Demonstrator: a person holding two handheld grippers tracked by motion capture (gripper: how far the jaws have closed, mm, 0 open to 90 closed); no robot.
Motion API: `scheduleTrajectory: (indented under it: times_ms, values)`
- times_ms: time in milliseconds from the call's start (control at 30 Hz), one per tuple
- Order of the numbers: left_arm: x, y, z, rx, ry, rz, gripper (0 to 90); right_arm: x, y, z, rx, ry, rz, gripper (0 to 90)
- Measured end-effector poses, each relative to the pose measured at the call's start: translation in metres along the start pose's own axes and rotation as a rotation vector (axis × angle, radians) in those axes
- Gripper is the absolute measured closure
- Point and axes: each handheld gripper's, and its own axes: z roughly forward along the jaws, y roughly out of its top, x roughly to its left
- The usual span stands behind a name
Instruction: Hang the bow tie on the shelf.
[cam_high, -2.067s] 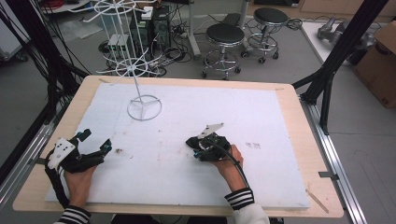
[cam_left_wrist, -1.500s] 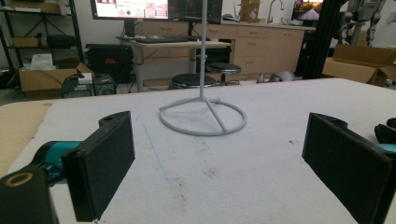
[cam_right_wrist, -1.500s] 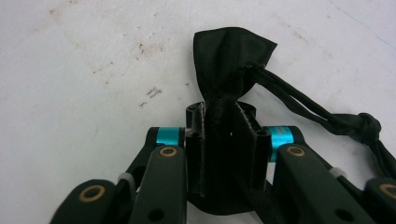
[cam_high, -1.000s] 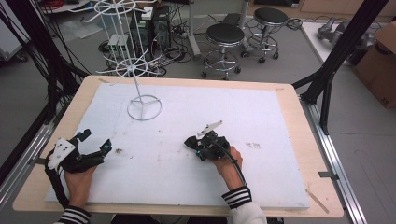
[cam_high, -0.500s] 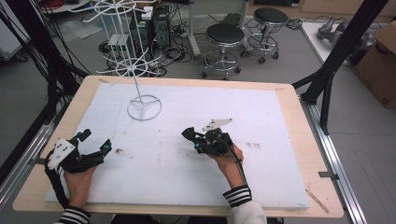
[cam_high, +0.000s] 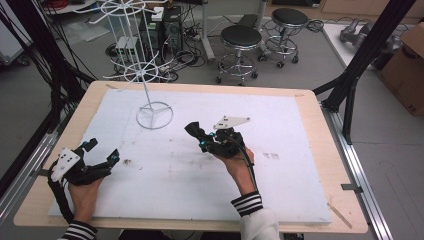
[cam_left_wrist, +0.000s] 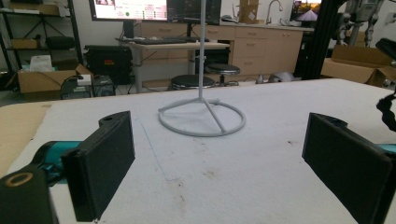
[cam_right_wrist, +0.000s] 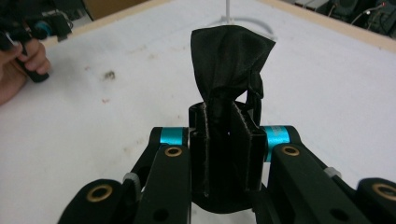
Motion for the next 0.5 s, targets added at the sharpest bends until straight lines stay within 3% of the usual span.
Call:
scheduleTrajectory:
  times_ms: [267,500]
  values:
    - [0.0,0.0,0.0,0.0,0.0,0.0,9.6,0.003,0.022,0.005,-0.06,0.025,0.009,77.8]
    - [0.0,0.0,0.0,0.001,0.003,0.001,9.6,0.002,0.037,0.01,-0.086,0.018,0.007,77.8]
